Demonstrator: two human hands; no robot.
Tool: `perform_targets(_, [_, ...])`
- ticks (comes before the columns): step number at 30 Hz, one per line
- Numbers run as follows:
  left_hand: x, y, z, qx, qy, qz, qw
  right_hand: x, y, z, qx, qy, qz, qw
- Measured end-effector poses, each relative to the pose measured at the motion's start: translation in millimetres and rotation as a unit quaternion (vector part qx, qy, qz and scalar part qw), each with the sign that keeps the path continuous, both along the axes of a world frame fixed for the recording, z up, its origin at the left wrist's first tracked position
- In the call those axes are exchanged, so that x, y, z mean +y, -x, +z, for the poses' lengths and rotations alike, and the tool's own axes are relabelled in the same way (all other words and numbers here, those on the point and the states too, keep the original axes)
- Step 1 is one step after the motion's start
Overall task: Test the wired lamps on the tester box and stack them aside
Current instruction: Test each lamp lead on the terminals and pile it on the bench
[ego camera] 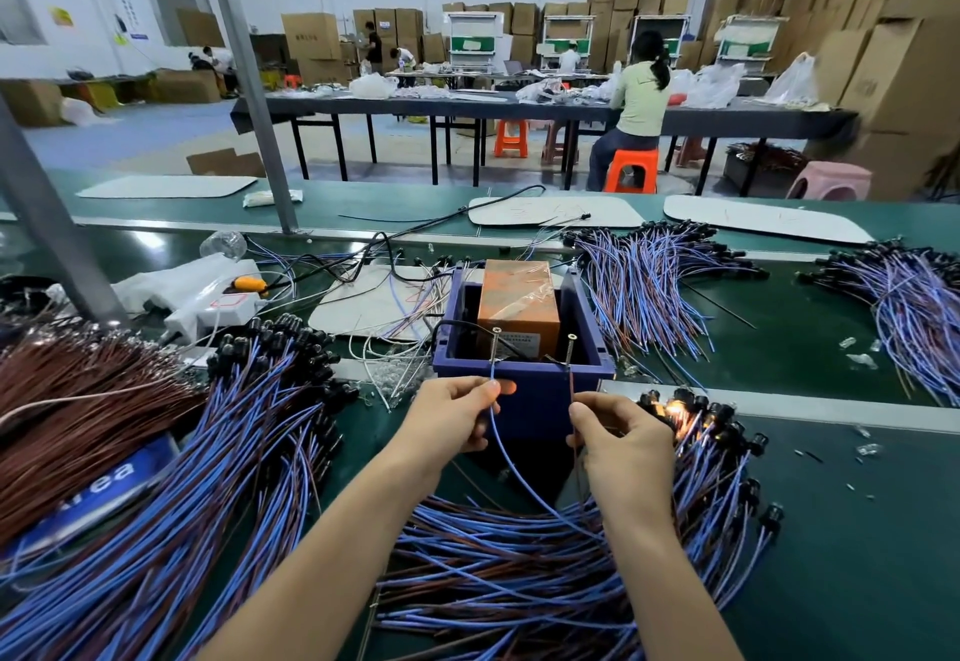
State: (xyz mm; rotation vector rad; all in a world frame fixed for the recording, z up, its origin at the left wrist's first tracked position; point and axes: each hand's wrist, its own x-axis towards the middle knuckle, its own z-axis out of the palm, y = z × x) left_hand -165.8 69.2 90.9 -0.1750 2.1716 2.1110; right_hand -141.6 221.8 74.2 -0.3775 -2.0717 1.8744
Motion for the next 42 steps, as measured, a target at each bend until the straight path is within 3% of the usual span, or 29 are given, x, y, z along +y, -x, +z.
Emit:
perform_targets(5, [-3, -11, 9, 0.008, 0.021, -0.017, 1.000, 1, -6, 5, -0.002, 0.016, 0.016, 1.000])
perform_targets(9, [-30, -39, 25, 0.026, 0.034, -0.074, 0.996, 3, -29, 15, 0.002, -0.008, 0.125, 0.992])
perform_targets(13, [-90, -43, 53, 0.075, 0.085, 0.085, 0.990, -4, -47, 17, -0.070, -0.161, 0.284, 0.942])
perform_targets(16, [-135, -33, 58, 0.106, 0.312, 0.188, 0.925, -14, -51, 14, -0.091, -0.241, 0.319, 0.912])
perform_targets(19, [-152, -30, 39, 0.002, 0.484, 0.111, 0.868, -24, -52, 10, -0.092, -0.243, 0.328, 0.908])
perform_targets(23, [-142, -33, -6, -0.065, 0.671, 0.027, 0.738, -32, -53, 6, -0.098, -0.227, 0.341, 0.907])
perform_targets(27, [-136, -33, -31, -0.031, 0.694, 0.088, 0.714, -34, -54, 4, -0.098, -0.223, 0.346, 0.906])
perform_targets(36, [-133, -20, -34, 0.065, 0.628, 0.193, 0.751, -34, -51, 3, -0.093, -0.219, 0.346, 0.908])
perform_targets(42, [-131, -2, -34, 0.061, 0.708, 0.138, 0.689, -30, -52, -1, -0.098, -0.226, 0.338, 0.908])
